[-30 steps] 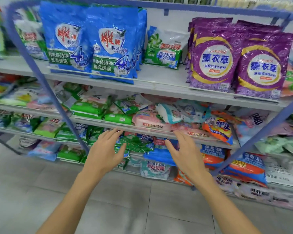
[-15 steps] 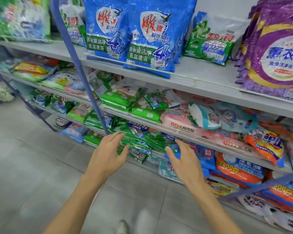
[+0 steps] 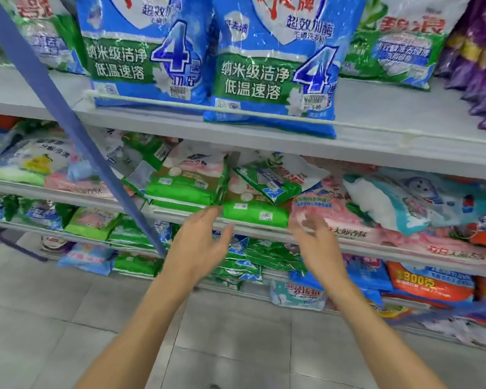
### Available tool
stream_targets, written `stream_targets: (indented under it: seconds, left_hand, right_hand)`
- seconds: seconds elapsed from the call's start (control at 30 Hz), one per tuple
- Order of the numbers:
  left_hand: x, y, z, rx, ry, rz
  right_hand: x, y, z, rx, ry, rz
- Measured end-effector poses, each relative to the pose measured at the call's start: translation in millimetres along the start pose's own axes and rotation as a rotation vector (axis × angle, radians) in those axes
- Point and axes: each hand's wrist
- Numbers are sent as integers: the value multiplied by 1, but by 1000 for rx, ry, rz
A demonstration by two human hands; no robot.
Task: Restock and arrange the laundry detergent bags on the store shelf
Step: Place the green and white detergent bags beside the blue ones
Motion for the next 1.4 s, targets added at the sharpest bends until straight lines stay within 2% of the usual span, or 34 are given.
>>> stream_targets:
  seconds: [0.1,0.23,0.37,0.47,0.53,0.6,0.77,0.87,1.03,1.3,1.4]
  left_hand:
    - [-61,6,-18,54,-35,-2]
    - [-136,17,-47,120,-114,13]
    - [-190,20,-76,123,-136,66]
    - [-205,13,-84,345,-149,134]
    - [-209,10,-82,495,-140,207]
    - [-211,9,-75,446,-214,238]
    - [-200,13,-51,510,-408,305]
    - [-187,11,-40,639,-519,433]
    - [-126,23,-16,896,-662,543]
    - [-36,38,-13,1106,-647,540]
    - [-12,40,-7,1152,-612,445]
  right_hand:
    - [-39,-5,-14,-110,77,-56]
    - [-79,-9,-23,-83,141,-31]
    - [-98,-12,-34,7,96,-20]
    - [-106,-23,-41,54,-30,-73]
    - [-113,-26,-44,-15,-3,-121]
    - [-117,-25,-45,-92,15,-160]
    - [-107,-13,-36,-364,-20,-140]
    - [-94,-10,-23,-500,-66,-78]
    - [-60,-5,11,-805,-152,-198]
    - [-5,28,41,-860,-249,-258]
    - [11,32,57,-806,-306,-231]
Point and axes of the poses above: each hand's wrist, its own x-axis away from the middle knuckle, its own z-axis out of the back of the hand, y = z × x, and after that the axes turned 3 degrees about -x, right-handed
